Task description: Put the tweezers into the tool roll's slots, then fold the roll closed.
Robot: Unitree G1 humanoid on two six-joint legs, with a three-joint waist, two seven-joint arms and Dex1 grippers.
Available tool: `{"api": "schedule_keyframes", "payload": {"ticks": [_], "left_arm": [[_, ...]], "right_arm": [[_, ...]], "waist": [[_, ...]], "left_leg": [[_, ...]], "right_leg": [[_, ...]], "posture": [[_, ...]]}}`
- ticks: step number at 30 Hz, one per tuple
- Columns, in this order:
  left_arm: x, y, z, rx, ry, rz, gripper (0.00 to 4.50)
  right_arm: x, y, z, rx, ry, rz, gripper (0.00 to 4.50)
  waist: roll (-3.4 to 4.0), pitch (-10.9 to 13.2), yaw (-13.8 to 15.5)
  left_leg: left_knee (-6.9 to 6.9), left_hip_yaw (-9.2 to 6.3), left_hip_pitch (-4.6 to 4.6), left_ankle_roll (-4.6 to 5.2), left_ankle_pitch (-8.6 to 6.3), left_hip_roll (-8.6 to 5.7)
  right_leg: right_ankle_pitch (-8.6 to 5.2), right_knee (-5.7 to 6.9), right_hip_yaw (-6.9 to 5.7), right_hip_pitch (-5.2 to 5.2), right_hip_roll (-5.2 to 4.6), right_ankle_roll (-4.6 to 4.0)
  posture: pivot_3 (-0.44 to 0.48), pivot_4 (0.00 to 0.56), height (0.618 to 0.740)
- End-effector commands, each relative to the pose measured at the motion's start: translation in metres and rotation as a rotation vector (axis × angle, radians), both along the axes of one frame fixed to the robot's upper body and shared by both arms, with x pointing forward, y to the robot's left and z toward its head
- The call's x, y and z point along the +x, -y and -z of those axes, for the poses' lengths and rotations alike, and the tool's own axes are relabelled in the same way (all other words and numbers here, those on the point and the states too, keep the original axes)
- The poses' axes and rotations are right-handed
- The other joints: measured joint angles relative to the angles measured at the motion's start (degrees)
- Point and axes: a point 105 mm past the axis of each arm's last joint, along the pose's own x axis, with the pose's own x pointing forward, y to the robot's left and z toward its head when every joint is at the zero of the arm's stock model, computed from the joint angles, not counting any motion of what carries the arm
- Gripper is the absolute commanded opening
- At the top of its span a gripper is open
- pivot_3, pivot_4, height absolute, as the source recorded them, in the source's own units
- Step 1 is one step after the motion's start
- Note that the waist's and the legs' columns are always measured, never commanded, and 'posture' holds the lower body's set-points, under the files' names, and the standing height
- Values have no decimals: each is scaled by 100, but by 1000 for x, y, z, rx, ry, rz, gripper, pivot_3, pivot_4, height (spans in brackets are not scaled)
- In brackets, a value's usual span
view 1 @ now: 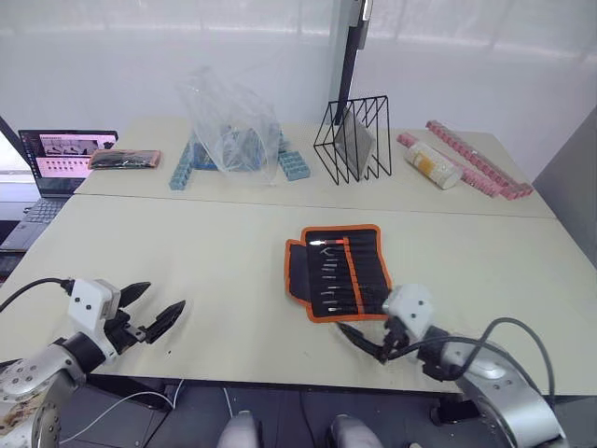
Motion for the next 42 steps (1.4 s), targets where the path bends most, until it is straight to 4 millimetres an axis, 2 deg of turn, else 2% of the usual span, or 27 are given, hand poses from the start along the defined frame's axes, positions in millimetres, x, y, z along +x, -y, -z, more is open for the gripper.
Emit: {"api": "schedule_keyframes", "payload": {"ticks": [1, 7, 10, 15, 20, 23, 30, 33, 34, 42], "left_arm": [[4, 8, -11, 2, 34, 37, 4500], [14, 23, -15, 9, 31, 93, 4500], [16, 25, -17, 10, 32, 101, 4500], [18, 30, -18, 31, 29, 139, 4500], [13, 36, -16, 57, 24, 208, 4500], [8, 39, -22, 58, 60, 246, 4500], [1, 42, -26, 81, 70, 337, 4500], [-8, 42, -29, 74, 59, 408, 4500], [-11, 41, -29, 84, 60, 430, 4500], [-24, 40, -20, 163, 25, 537, 4500]], "right_arm": [[-6, -25, 3, -51, 50, -94, 4462], [17, -47, 16, -225, 227, -44, 4462], [28, -54, 19, -284, 325, 29, 4462], [43, -61, 19, -285, 358, 133, 4462], [44, -60, 19, -274, 355, 165, 4462], [43, -58, 19, -270, 348, 176, 3636], [45, -57, 21, -249, 322, 188, 1248], [46, -57, 22, -248, 317, 179, 175], [46, -57, 22, -248, 317, 177, 46], [47, -58, 21, -246, 323, 161, 46]], "waist": [[0, 0, 0], [-5, 0, 8], [-11, -5, 6], [-12, -5, -24], [-12, -5, -11], [-12, -5, -6], [-12, -5, 1], [-12, -5, -6], [-12, -4, -8], [-11, -3, 4]], "left_leg": [[0, 0, 0, 0, 0, -1], [0, 4, -5, -6, 4, -3], [1, 5, -40, -15, 9, -2], [-2, -2, -43, -40, 24, 4], [-1, -2, -45, -54, 33, 4], [-1, -2, -46, -54, 33, 4], [0, -3, -48, -55, 34, 3], [0, -3, -48, -55, 33, 4], [0, -3, -48, -55, 34, 4], [0, -2, -47, -55, 34, 3]], "right_leg": [[0, 0, 0, 0, -1, 0], [1, 13, 0, -20, -4, -2], [3, 36, 0, -70, -3, -4], [8, 48, -4, -79, 6, -13], [8, 48, -5, -78, 5, -13], [8, 48, -6, -78, 4, -13], [8, 49, -7, -79, 5, -13], [8, 52, -7, -80, 6, -13], [8, 53, -8, -80, 6, -13], [7, 55, -8, -80, 5, -13]], "posture": [[0, 150, 684], [0, 150, 684], [0, 150, 684], [0, 150, 684], [0, 150, 684], [0, 150, 684], [0, 150, 684], [0, 150, 684], [0, 150, 684], [0, 150, 684]]}}
